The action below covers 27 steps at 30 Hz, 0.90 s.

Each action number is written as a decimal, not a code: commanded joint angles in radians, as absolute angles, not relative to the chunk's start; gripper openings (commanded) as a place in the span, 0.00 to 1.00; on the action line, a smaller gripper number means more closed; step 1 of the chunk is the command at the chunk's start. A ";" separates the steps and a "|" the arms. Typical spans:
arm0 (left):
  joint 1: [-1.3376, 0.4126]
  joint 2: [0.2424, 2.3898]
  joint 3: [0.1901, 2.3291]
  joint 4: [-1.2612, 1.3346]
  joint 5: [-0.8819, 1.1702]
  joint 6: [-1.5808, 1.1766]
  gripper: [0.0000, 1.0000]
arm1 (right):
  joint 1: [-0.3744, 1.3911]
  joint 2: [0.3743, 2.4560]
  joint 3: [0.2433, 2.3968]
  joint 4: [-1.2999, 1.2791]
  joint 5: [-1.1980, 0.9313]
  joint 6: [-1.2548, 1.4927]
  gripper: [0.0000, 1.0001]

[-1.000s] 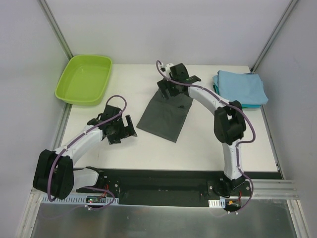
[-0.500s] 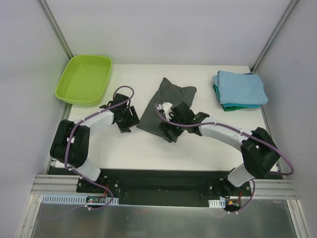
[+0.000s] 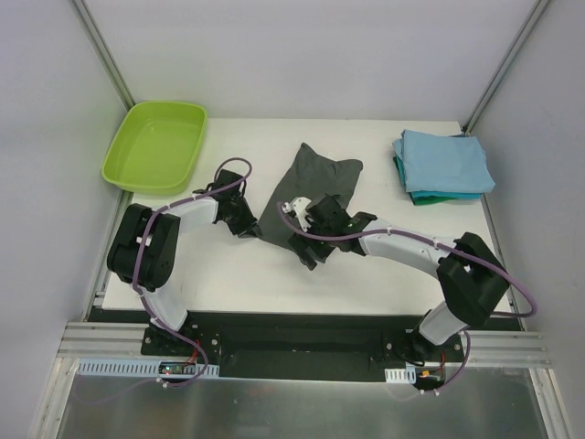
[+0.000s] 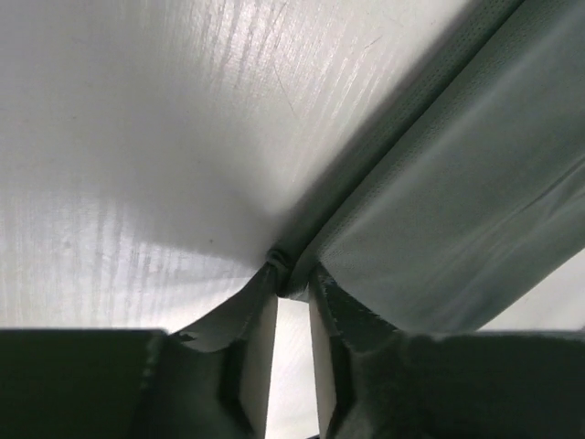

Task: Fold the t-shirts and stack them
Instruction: Grab one side of the 2/3 rectangular tshirt with both arms

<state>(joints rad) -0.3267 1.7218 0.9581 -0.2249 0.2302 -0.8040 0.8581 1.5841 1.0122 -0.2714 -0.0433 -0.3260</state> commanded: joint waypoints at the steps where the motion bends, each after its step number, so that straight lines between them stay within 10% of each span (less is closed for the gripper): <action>1: -0.331 1.770 0.957 -0.239 0.204 -0.807 0.12 | 0.888 1.588 1.026 -0.293 -0.029 -0.353 0.99; 3: -0.330 1.767 0.953 -0.239 0.198 -0.808 0.00 | 0.917 1.598 1.028 -0.305 -0.018 -0.386 0.99; 27: -0.327 1.726 0.934 -0.239 0.158 -0.795 0.00 | 0.971 1.809 1.075 -0.430 0.193 -0.400 0.51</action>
<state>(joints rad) -0.3271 1.7351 0.9588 -0.2085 0.2268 -0.8165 0.9722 1.7863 1.1049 -0.3714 0.1169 -0.4179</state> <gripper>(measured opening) 0.011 0.509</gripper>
